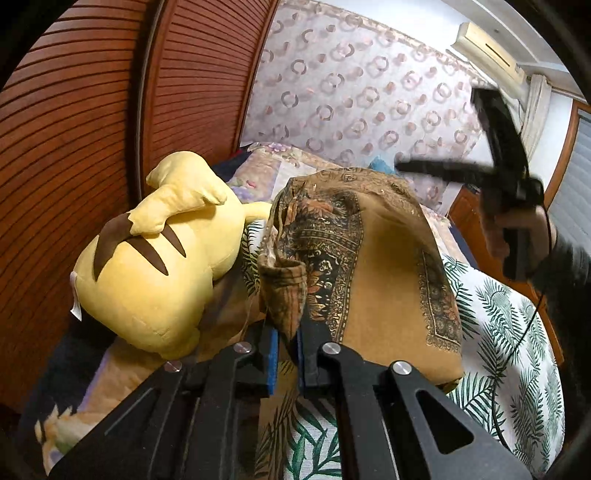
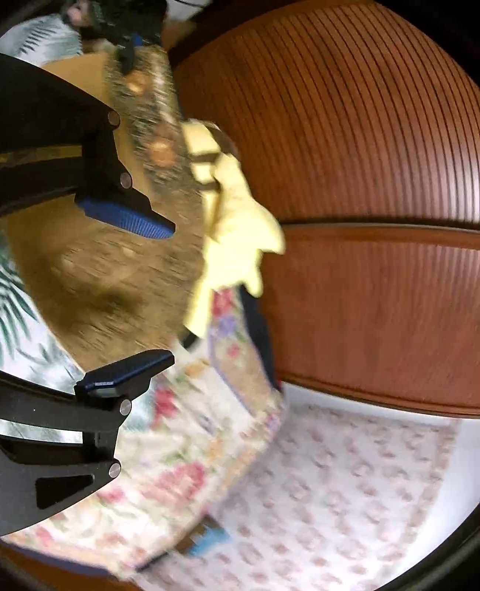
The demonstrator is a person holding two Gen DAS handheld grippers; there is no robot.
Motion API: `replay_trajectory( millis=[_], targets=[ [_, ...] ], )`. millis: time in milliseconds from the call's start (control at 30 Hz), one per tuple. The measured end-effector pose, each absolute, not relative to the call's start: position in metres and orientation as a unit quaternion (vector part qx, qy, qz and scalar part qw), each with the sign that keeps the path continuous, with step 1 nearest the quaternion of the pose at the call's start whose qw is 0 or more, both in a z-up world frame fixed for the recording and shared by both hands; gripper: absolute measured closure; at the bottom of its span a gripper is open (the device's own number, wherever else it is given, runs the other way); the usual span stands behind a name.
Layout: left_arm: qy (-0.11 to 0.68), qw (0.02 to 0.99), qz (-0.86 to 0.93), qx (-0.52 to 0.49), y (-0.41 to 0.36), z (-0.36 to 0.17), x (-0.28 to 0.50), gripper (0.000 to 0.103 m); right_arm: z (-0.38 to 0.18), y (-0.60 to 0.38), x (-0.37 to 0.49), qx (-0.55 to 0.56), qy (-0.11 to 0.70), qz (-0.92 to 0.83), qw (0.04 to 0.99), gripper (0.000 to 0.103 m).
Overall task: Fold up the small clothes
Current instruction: 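Lower the folded shirt beside the yellow plush toy and open both grippers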
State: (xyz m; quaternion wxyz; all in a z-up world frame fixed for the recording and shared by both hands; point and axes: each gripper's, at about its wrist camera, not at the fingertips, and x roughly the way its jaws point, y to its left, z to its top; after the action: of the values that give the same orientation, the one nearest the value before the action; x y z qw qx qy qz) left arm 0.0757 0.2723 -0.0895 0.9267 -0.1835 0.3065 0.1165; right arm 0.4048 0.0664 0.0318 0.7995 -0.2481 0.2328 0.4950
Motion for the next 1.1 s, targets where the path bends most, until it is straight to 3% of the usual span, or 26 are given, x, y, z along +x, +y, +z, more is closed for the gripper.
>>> replay_trajectory(
  millis=[133, 167, 233, 267, 500, 867, 1100],
  targets=[
    [0.29, 0.936, 0.136, -0.149, 0.269, -0.076, 0.069, 0.057, -0.003, 0.065, 0.423, -0.245, 0.28, 0.481, 0.794, 0.039],
    [0.285, 0.938, 0.139, -0.144, 0.269, -0.072, 0.067, 0.053, -0.01, 0.066, 0.426, -0.239, 0.289, 0.478, 0.795, 0.039],
    [0.274, 0.941, 0.141, -0.142, 0.268, -0.064, 0.063, 0.023, -0.015, 0.084, 0.433, -0.232, 0.292, 0.473, 0.798, 0.038],
    [0.267, 0.943, 0.138, -0.144, 0.268, -0.06, 0.06, 0.019, -0.018, 0.091, 0.436, -0.228, 0.289, 0.473, 0.801, 0.038],
    [0.263, 0.948, 0.141, -0.11, 0.248, -0.041, 0.059, 0.007, -0.018, 0.079, 0.402, -0.218, 0.269, 0.444, 0.827, 0.038],
    [0.246, 0.96, 0.113, -0.072, 0.188, -0.017, 0.057, 0.007, 0.0, -0.029, 0.289, -0.16, 0.226, 0.411, 0.868, 0.038],
    [0.252, 0.963, 0.074, -0.062, 0.141, -0.019, 0.058, 0.007, -0.01, -0.096, 0.231, -0.131, 0.218, 0.378, 0.89, 0.031]
  ],
)
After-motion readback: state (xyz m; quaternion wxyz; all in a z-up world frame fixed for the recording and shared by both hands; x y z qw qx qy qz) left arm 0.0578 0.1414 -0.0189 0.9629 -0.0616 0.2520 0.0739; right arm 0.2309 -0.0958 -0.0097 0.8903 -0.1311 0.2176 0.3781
